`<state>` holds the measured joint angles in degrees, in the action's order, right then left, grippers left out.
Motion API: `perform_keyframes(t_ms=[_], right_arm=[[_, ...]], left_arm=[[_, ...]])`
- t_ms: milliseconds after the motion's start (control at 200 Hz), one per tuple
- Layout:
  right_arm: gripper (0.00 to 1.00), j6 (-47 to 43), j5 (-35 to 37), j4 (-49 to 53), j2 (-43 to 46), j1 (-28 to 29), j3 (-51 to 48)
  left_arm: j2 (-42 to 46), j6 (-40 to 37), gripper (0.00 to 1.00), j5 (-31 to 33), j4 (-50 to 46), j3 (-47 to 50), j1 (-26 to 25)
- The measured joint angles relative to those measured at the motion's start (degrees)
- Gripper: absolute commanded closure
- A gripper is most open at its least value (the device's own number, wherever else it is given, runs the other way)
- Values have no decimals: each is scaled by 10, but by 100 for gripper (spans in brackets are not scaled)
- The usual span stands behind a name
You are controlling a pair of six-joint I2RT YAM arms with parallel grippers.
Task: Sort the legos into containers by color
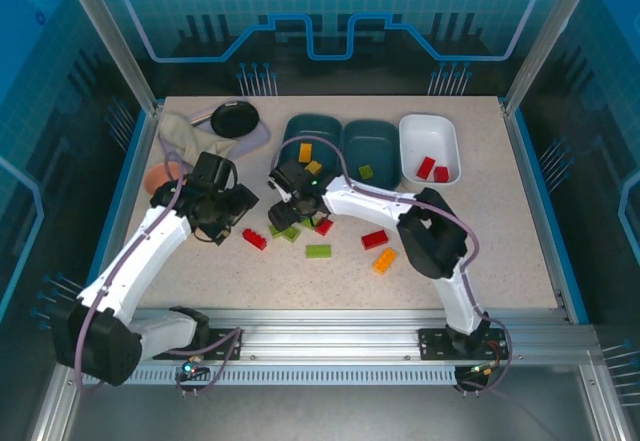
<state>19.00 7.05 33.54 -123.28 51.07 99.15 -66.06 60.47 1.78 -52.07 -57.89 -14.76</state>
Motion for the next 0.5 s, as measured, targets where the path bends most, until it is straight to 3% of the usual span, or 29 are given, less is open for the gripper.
perform_keyframes(t_ms=[210,500], right_arm=[[34,0,30,51,-82,0,98],[44,-2,40,81,-130,-2,151]], left_arm=[[35,11,17,2,-18,19,0],[64,11,17,2,-32,23,0]])
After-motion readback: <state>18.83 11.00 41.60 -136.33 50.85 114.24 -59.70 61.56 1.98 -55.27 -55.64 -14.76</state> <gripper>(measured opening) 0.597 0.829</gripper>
